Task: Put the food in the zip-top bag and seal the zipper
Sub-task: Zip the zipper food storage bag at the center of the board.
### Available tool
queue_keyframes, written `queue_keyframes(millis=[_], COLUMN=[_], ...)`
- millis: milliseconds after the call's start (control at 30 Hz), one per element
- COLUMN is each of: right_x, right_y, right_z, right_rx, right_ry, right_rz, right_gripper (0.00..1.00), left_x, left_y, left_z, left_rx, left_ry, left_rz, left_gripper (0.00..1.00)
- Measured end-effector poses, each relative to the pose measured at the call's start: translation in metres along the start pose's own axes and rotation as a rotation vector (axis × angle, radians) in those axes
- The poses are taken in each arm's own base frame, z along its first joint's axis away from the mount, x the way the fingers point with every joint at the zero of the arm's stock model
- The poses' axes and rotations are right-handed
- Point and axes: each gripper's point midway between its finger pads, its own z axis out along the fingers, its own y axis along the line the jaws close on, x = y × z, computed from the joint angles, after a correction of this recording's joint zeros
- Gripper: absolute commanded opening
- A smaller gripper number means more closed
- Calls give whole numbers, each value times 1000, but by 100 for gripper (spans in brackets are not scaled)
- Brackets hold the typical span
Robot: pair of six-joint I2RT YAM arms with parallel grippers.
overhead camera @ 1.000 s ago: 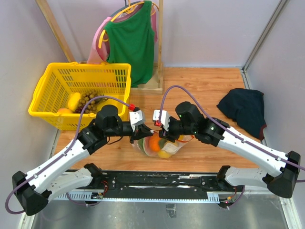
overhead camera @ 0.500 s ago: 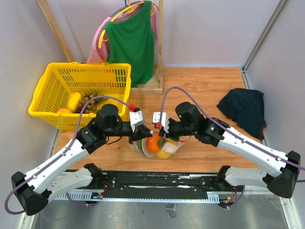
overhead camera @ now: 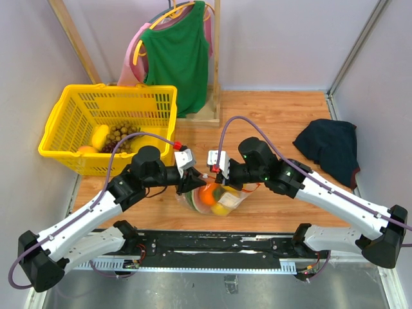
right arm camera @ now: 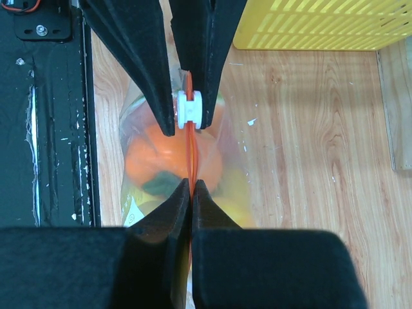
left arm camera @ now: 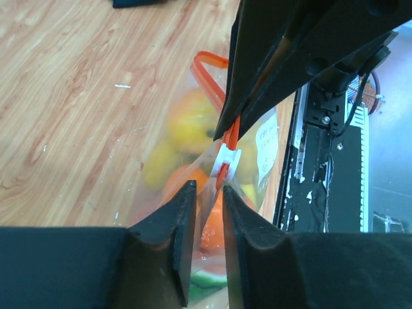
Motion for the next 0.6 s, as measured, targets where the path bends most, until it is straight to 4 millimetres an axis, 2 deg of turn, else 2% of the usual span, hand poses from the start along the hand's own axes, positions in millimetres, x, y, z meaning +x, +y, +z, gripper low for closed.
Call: queue_keyframes(millis=[100, 267, 433, 500, 600], right_x=[0, -2, -15, -22, -36], right_y=[0, 0, -4, -4, -4], right_z=[0, -1, -3, -4, -7], right_rx=[0, 2, 21, 25, 22], right_ry=[-1, -7, -58, -88, -148], right_rz=[3, 13, 6, 3, -10], right_gripper=[2, 21, 42, 46, 47], left_x=[-1, -2, -3, -3, -4], left_y=[1, 1, -2, -2, -3], left_z=[2, 3, 3, 3, 3], left_rx=[-1, 5, 19, 23, 26], left_ry=[-7, -11, -13, -15, -16], left_rz=[-1, 0, 1, 2, 3], left_gripper=[2, 0, 0, 0, 0])
